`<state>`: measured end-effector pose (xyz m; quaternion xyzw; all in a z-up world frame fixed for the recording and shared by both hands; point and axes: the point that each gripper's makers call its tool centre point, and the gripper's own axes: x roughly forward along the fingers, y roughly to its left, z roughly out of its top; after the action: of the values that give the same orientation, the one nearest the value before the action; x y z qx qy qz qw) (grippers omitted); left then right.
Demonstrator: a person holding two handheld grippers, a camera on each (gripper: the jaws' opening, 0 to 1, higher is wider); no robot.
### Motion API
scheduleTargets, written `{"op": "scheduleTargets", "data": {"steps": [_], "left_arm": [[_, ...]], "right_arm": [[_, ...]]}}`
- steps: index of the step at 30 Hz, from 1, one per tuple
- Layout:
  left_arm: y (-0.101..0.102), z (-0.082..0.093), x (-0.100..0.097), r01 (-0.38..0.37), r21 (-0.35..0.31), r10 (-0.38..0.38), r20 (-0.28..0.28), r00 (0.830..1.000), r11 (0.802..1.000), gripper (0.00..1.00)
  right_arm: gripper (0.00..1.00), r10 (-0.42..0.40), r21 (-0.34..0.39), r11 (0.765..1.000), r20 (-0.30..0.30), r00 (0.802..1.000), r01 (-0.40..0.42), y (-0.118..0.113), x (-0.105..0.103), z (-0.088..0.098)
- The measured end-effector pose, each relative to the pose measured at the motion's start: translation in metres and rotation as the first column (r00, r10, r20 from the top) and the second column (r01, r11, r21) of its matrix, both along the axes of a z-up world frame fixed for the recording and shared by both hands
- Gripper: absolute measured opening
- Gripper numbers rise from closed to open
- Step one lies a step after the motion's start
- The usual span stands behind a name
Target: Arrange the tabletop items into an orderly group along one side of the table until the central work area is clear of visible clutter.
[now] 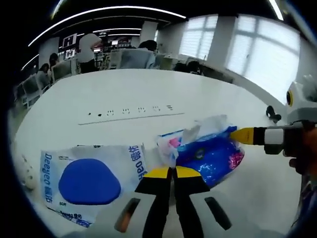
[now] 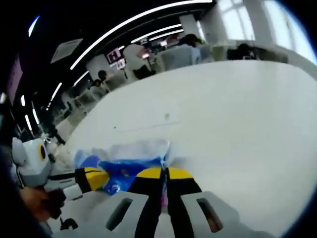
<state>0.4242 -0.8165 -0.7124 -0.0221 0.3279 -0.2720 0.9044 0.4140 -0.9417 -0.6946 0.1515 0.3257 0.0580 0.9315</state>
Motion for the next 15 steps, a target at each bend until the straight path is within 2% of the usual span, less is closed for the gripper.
{"op": "scheduleTargets", "data": {"steps": [4,10,15], "left_arm": [[0.0,-0.007,0.002,-0.002,0.006,0.002,-0.015,1.0,1.0,0.01],[0.0,-0.008,0.004,0.004,0.013,-0.004,-0.019,1.0,1.0,0.02],[-0.001,-0.008,0.002,0.001,0.009,-0.001,-0.027,1.0,1.0,0.03]], "right_arm": [[0.0,0.001,0.003,1.0,-0.023,1.0,-0.001,0.0,0.003,-0.007],[0.0,-0.012,0.002,1.0,-0.059,0.998,0.013,-0.004,0.003,-0.019],[0.0,-0.019,-0.001,1.0,-0.072,0.997,0.019,-0.005,0.002,-0.022]]}}
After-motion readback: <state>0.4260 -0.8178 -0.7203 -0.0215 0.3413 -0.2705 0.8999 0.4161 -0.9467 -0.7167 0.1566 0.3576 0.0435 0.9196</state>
